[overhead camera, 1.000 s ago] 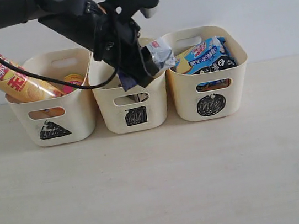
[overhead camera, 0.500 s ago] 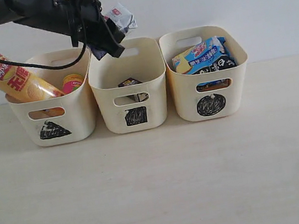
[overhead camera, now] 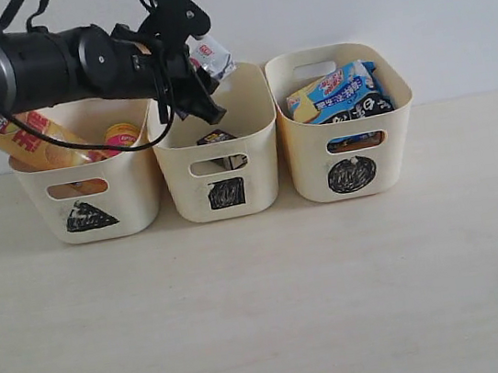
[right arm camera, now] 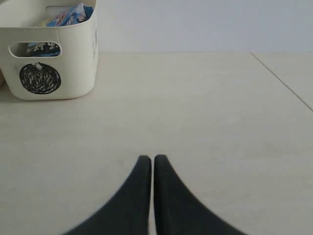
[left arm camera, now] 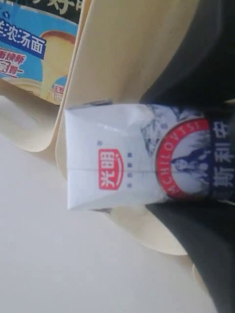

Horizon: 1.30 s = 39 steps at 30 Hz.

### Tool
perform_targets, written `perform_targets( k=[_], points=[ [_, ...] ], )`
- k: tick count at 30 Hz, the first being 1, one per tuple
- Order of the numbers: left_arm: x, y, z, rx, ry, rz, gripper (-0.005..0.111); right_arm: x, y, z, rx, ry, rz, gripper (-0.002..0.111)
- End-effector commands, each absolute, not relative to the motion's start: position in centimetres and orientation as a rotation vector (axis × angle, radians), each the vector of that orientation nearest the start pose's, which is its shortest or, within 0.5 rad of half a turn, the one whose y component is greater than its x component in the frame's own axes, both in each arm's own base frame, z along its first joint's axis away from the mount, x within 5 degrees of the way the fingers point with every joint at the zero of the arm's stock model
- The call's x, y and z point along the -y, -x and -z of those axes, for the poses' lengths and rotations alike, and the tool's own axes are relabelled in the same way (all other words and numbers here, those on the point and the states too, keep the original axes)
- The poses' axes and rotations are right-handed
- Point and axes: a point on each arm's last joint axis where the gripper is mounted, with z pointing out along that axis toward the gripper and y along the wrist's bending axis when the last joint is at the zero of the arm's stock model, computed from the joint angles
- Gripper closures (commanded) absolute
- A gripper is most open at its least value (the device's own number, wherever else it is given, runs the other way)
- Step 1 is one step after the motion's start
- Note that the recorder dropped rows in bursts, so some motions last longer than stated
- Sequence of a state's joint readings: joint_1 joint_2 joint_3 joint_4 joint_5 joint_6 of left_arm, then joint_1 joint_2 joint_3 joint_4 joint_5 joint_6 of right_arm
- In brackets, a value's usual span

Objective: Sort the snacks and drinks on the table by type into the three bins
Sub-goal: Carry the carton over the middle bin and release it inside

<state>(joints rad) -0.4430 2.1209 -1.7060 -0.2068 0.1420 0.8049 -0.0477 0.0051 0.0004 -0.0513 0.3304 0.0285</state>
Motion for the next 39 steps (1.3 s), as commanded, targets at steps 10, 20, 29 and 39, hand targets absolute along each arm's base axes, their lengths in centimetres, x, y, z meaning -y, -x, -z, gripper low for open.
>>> perform_targets(
  k=[10, 20, 29, 39],
  points=[
    [22.0, -46.8, -22.9, -1.7, -0.989, -0.11, 0.047, 0.4, -5.4, -18.4, -1.805, -0.03, 0.073, 0.108],
    [22.0, -46.9, -23.1, -1.682, -0.975, -0.116, 0.028, 0.4, -5.4, -18.4, -1.805, -0.03, 0.073, 0.108],
    [21.5, -44.8, -25.5, -1.8, -1.084, -0.058, 0.07, 0.4, -5.4, -18.4, -1.805, -0.03, 0.073, 0.108],
    [18.2, -40.0, -29.2, -2.254, -1.097, -0.079, 0.102, 0.4, -5.4, -18.4, -1.805, -0.03, 0.073, 0.108]
  ],
)
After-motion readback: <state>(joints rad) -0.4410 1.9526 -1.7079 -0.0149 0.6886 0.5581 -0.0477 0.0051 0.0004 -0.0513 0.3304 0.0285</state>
